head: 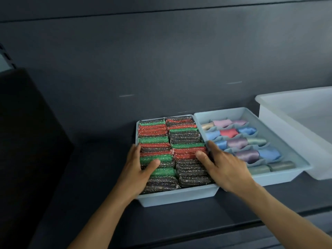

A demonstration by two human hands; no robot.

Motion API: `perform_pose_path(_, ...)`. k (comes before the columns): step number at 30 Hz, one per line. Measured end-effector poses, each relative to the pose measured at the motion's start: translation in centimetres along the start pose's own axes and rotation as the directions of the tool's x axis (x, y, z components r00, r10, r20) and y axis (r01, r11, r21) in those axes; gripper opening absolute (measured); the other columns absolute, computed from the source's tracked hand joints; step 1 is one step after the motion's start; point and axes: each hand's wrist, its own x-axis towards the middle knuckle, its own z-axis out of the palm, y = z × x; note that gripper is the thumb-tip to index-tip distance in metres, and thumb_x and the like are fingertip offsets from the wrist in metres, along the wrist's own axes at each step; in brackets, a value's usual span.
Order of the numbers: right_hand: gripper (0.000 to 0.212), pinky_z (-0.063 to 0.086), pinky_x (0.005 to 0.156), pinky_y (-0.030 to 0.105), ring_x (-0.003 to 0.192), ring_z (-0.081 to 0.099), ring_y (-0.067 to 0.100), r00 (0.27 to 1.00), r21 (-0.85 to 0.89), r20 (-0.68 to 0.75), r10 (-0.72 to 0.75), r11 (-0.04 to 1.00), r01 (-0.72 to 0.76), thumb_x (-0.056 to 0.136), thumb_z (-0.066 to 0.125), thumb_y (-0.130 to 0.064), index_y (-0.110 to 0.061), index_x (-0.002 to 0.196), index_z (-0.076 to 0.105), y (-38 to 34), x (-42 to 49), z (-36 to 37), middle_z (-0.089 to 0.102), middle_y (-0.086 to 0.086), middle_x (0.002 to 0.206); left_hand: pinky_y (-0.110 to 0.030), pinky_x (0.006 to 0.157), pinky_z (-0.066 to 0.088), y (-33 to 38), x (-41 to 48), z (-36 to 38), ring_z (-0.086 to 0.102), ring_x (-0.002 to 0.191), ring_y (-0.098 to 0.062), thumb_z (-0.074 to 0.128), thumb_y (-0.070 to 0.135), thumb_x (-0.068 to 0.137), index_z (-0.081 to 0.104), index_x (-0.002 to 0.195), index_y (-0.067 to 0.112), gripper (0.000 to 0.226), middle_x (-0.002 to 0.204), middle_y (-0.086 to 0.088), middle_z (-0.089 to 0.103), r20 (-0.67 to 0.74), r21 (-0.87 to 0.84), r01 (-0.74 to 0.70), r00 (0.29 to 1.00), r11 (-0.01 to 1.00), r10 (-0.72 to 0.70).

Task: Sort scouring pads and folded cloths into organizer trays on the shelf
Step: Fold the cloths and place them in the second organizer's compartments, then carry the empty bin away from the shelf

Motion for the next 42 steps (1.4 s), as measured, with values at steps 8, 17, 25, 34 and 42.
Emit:
perform_pose_path(8, 0.05, 0.041, 0.084, 0.04, 0.118, 0.052, 0.03, 0.99, 0.062, -0.043, -0.132, 0.989, 0.134, 0.096, 0.03, -0.059, -0.02, 0.126, 0.039, 2.0, -0.5, -0.7, 0.062, 0.007, 0.119, -0.041, 0.122, -0.01, 3.7, -2.1, 1.3, -0.021, 0.148, -0.01, -0.002, 0.075, 0.088, -0.01, 0.154, 0.027, 0.082, 0.161, 0.009, -0.021, -0.21, 0.606, -0.107, 0.934, 0.788, 0.288)
perform_pose_path(17, 0.035, 0.045, 0.068, 0.032, 0.073, 0.059, 0.022, 0.857, -0.01, -0.135, -0.497, 0.866, 0.5, 0.094, 0.035, -0.035, -0.022, 0.077, 0.063, 8.5, -3.1, -0.8, 0.064, -0.001, 0.073, -0.056, 0.11, 0.034, 8.0, -3.5, 13.0, 0.043, 0.139, -0.021, 0.027, 0.061, 0.096, 0.041, 0.142, 0.039, 0.053, 0.151, 0.012, 0.044, 0.171, 0.78, -0.365, 0.906, 0.509, 0.387)
perform_pose_path(25, 0.024, 0.045, 0.088, 0.042, 0.108, 0.059, 0.03, 0.754, -0.13, -0.53, -0.389, 0.915, 0.381, 0.08, 0.054, -0.023, -0.019, 0.097, 0.071, 16.3, -1.4, -8.0, 0.067, 0.004, 0.113, -0.039, 0.12, 0.008, 9.7, -3.3, 13.1, 0.009, 0.148, -0.005, 0.005, 0.077, 0.085, 0.055, 0.124, 0.043, 0.072, 0.156, 0.026, 0.023, 0.134, 0.757, -0.354, 0.907, 0.55, 0.399)
perform_pose_path(34, 0.021, 0.035, 0.074, 0.034, 0.106, 0.056, 0.035, 0.995, -0.208, -0.028, 0.098, 0.973, -0.102, 0.098, 0.038, -0.029, -0.011, 0.107, 0.042, 21.5, -2.0, -13.2, 0.06, 0.013, 0.116, -0.034, 0.117, 0.005, 9.9, -3.3, 13.9, 0.01, 0.145, 0.003, -0.007, 0.083, 0.081, 0.058, 0.106, 0.042, 0.081, 0.154, 0.025, 0.028, 0.062, 0.727, -0.296, 0.927, 0.62, 0.37)
perform_pose_path(42, 0.046, 0.043, 0.08, 0.034, 0.102, 0.054, 0.025, 0.973, -0.099, 0.196, 0.122, 0.99, -0.104, 0.086, 0.053, -0.028, -0.027, 0.131, 0.04, 24.2, -7.7, -16.4, 0.055, 0.001, 0.115, -0.03, 0.114, 0.002, 10.3, -3.5, 13.8, 0.005, 0.141, 0.009, 0.009, 0.076, 0.087, 0.058, 0.105, 0.042, 0.062, 0.154, 0.027, 0.027, 0.073, 0.695, -0.297, 0.935, 0.655, 0.346)
